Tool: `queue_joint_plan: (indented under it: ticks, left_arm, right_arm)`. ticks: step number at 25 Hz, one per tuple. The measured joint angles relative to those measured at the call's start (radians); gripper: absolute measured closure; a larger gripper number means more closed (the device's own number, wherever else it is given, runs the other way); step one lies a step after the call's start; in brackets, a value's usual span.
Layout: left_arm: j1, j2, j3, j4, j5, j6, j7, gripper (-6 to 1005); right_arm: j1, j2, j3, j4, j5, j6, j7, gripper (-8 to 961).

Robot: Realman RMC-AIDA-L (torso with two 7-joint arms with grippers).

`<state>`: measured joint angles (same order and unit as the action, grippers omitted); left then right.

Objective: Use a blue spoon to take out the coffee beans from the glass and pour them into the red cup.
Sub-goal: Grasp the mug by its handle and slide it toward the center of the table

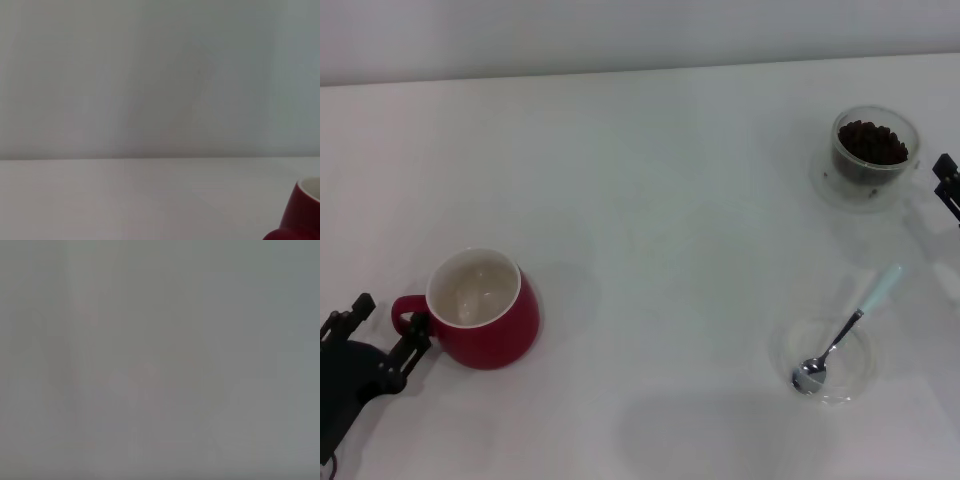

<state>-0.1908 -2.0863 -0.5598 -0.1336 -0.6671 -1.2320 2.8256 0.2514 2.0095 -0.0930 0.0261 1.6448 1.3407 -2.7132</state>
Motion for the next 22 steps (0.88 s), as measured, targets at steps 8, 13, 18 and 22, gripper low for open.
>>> queue_joint_plan:
  ticks: [8, 13, 18, 22]
  left_arm:
    - [-0.005, 0.0, 0.0, -0.025, -0.001, 0.025, 0.0, 344]
    - [-0.006, 0.001, 0.0, -0.027, 0.003, 0.017, 0.0, 528]
    - [-0.013, 0.0, 0.0, -0.031, 0.03, 0.018, 0.0, 630]
    - [-0.016, 0.0, 0.0, -0.042, 0.035, 0.021, 0.0, 705]
  right_arm:
    - [0.013, 0.0, -0.001, -0.001, -0.001, -0.027, -0.001, 186]
    - [0.015, 0.0, 0.0, -0.004, -0.002, -0.032, -0.001, 186]
    - [0.022, 0.0, -0.001, -0.006, -0.002, -0.05, -0.001, 186]
    - [0.022, 0.0, -0.002, -0.008, -0.002, -0.059, -0.001, 186]
